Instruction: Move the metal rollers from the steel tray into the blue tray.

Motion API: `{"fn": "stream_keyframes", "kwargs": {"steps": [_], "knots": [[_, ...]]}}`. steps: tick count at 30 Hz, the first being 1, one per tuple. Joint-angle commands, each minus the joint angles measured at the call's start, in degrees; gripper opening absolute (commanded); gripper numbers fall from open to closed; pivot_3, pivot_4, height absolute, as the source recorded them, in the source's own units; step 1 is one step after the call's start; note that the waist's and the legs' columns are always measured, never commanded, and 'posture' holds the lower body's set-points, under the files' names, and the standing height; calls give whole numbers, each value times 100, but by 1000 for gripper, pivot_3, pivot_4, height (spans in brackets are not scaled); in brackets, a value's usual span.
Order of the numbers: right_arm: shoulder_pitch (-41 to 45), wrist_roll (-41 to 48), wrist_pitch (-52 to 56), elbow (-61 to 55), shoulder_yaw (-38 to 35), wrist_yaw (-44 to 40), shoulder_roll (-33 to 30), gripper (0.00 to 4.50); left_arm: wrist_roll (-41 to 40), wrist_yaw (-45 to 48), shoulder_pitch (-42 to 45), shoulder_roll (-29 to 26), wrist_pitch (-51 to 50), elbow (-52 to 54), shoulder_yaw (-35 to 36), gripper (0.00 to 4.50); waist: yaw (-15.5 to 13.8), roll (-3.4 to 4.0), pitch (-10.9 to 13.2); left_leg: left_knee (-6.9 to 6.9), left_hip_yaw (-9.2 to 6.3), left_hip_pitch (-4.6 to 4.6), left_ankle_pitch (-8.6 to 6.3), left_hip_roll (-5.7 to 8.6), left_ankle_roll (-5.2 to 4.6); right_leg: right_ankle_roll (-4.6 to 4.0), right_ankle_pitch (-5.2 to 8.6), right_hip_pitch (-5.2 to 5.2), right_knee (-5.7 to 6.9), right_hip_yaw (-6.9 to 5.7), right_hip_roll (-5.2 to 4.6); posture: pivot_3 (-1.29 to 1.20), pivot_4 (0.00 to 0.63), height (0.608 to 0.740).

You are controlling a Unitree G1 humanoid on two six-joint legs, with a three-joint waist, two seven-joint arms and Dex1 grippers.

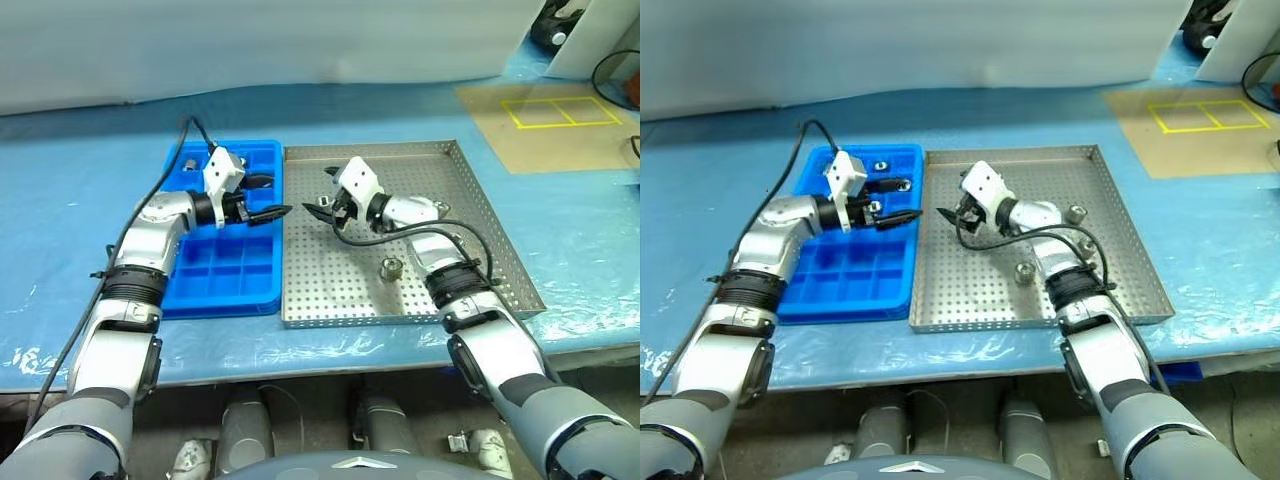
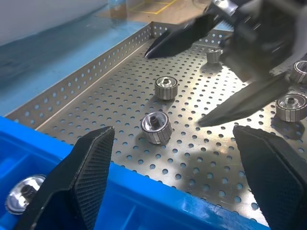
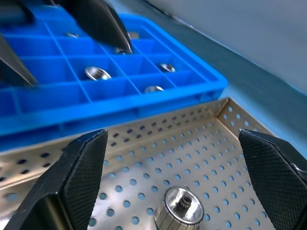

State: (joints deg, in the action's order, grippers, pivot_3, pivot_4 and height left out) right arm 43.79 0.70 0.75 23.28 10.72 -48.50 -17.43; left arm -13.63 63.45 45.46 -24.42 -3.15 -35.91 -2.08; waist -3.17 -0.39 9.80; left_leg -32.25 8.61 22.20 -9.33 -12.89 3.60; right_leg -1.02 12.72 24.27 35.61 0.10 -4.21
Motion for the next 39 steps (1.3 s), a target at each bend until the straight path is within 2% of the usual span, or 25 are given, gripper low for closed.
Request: {"fn": "stream_keyframes", "kwargs": {"steps": [1, 4, 7, 13, 15, 17, 25, 31, 39], "knots": [[-331, 483, 738, -1513, 41, -901, -615, 4500, 190, -138, 490, 154, 456, -511, -7, 4165, -3, -7, 4, 0, 0, -1, 1, 0, -5, 6, -3, 0, 0, 1, 0, -159, 150, 740], [-497, 667, 1187, -2156, -47, -1305, -1185, 4500, 579, -423, 1009, 410, 1011, -1503, -123, 4165, -13, -11, 6, -4, 0, -2, -1, 1, -4, 6, -4, -3, -4, 3, 0, -202, 150, 740], [-512, 613, 1311, -2228, -124, -1254, -1452, 4500, 874, -471, 1478, 642, 1369, -2413, -216, 4165, 64, -12, 6, -8, 0, -13, -3, 2, 3, 0, 0, -9, -6, 10, 0, -245, 150, 740], [-740, 591, 1550, -2455, -248, -939, -1588, 4500, 1495, -752, 2047, 975, 1780, -3465, -450, 4165, 183, -13, 7, -9, 1, -20, -1, 4, 6, 1, -1, -12, -6, 19, 2, -314, 150, 740], [-920, 621, 1664, -2665, -291, -864, -1646, 4500, 1924, -1085, 2169, 1015, 1876, -3677, -705, 4165, 207, -14, 8, -9, 0, -16, -2, 6, 4, 11, -7, -12, -9, 18, 2, -341, 150, 740], [-1113, 674, 1830, -2952, -339, -789, -1701, 4500, 2275, -1520, 2296, 1050, 1869, -3828, -894, 4165, 229, -14, 8, -8, 0, -14, -4, 8, 0, 18, -10, -13, -14, 19, 1, -381, 150, 740], [-1576, 714, 2217, -3587, -511, -351, -1795, 4500, 2784, -2439, 2517, 1362, 1482, -4103, -961, 4165, 273, -14, 8, -11, 1, -18, -5, 9, -2, 6, -4, -15, -18, 25, 2, -450, 150, 740], [-1796, 687, 2323, -3820, -533, -123, -1836, 4500, 2938, -2371, 2506, 1484, 1088, -4185, -963, 4165, 386, -15, 8, -17, 1, -18, -6, 10, -4, 7, -4, -20, -19, 28, 1, -475, 150, 740], [-1858, 642, 2263, -3830, -487, 51, -1881, 4500, 2765, -2842, 2597, 1632, 155, -4229, -592, 4165, 428, -14, 8, -24, 2, -22, -9, 10, -8, 7, -4, -22, -19, 33, 2, -482, 150, 740]]}}
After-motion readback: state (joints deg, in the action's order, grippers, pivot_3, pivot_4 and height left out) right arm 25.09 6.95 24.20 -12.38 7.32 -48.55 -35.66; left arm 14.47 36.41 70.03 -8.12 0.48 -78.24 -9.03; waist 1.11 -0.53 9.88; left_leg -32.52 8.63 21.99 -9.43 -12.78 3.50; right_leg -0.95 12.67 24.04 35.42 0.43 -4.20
